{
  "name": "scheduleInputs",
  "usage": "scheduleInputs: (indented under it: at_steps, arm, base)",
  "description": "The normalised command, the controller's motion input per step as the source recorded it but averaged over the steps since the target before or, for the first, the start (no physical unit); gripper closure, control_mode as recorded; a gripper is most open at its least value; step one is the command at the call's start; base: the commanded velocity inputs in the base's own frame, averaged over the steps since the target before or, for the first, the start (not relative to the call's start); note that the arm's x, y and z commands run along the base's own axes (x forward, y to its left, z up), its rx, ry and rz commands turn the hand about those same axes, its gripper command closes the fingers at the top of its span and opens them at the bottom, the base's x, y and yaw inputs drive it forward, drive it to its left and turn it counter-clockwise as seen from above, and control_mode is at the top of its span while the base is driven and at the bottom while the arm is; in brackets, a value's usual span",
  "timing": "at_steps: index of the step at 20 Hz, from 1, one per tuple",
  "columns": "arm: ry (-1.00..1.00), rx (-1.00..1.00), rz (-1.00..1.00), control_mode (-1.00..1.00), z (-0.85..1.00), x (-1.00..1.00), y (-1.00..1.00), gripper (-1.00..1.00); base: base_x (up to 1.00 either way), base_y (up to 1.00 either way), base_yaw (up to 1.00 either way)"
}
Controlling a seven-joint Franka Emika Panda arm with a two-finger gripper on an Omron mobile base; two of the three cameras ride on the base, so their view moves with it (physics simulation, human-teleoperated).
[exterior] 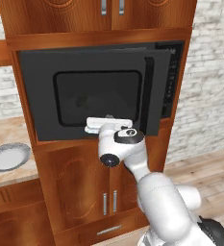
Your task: Pick the broccoli from the counter and place it in the microwave. Then turn on the microwave.
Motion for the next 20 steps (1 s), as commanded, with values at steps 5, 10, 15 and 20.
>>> scheduleInputs:
  at_steps: [5, 10, 15, 20]
  arm:
    - [0.03, 0.04, 0.08, -1.0, 0.49, 0.3, 0.0, 1.0]
    - [0.08, 0.02, 0.06, -1.0, 0.39, 0.34, 0.0, 1.0]
    - [0.1, 0.0, 0.07, -1.0, 0.41, 0.23, 0.0, 1.0]
    - [0.07, 0.0, 0.06, -1.0, 0.37, 0.23, 0.0, 1.0]
  base:
    - [0.0, 0.0, 0.0]
    - [0.0, 0.0, 0.0]
    - [0.0, 0.0, 0.0]
    - [0.0, 0.0, 0.0]
